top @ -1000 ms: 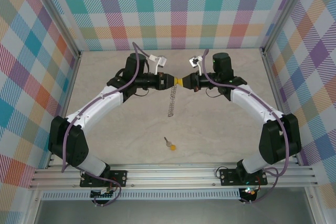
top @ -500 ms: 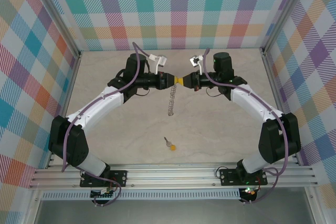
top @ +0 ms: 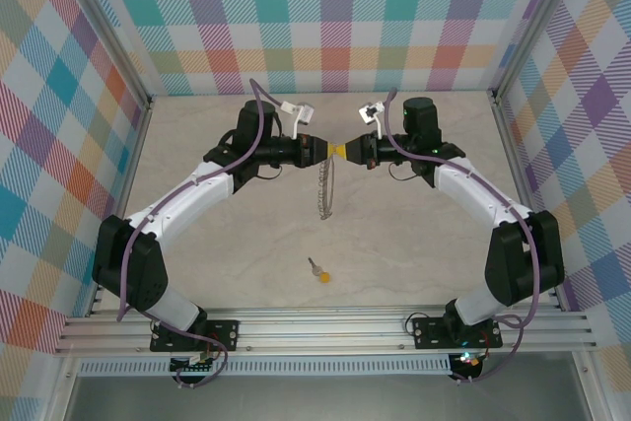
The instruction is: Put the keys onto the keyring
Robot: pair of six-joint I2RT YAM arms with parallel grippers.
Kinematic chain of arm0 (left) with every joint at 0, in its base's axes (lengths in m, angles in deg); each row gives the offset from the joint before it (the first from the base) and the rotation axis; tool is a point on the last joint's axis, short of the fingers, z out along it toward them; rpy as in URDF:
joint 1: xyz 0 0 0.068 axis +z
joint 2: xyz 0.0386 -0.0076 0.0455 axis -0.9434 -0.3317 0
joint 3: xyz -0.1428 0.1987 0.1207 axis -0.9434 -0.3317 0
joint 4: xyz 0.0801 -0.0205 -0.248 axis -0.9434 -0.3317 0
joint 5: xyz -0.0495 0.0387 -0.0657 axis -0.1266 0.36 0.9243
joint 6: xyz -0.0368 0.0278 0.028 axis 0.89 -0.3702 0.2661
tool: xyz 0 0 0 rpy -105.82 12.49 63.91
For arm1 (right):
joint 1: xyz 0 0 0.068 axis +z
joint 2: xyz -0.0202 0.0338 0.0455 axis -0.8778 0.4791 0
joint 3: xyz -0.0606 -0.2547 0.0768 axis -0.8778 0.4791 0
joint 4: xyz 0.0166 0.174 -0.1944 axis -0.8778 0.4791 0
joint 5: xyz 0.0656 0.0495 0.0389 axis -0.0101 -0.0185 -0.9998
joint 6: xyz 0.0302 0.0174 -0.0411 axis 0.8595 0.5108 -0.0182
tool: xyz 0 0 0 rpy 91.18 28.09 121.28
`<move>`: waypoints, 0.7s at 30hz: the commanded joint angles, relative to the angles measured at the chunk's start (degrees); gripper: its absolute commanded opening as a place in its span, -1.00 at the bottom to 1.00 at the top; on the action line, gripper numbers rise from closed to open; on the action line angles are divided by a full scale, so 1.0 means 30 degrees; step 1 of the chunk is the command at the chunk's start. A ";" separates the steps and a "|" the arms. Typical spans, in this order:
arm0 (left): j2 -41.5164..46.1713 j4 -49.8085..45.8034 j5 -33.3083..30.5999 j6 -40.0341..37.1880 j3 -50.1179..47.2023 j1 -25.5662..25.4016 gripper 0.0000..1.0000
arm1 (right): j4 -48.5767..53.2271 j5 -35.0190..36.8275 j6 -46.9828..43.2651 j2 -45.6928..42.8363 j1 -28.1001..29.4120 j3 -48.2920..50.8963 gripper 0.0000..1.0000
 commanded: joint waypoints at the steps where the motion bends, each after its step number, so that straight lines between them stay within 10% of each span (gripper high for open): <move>1: -0.0006 0.1583 0.1565 0.0252 0.0120 -0.0831 -0.57 | -0.0929 -0.0395 0.0264 0.0444 0.0186 -0.0308 -1.00; 21: -0.0695 0.2364 0.1132 0.1047 0.0388 -0.0979 -1.00 | -0.4111 -0.0434 0.3433 0.0967 0.0230 0.0834 -1.00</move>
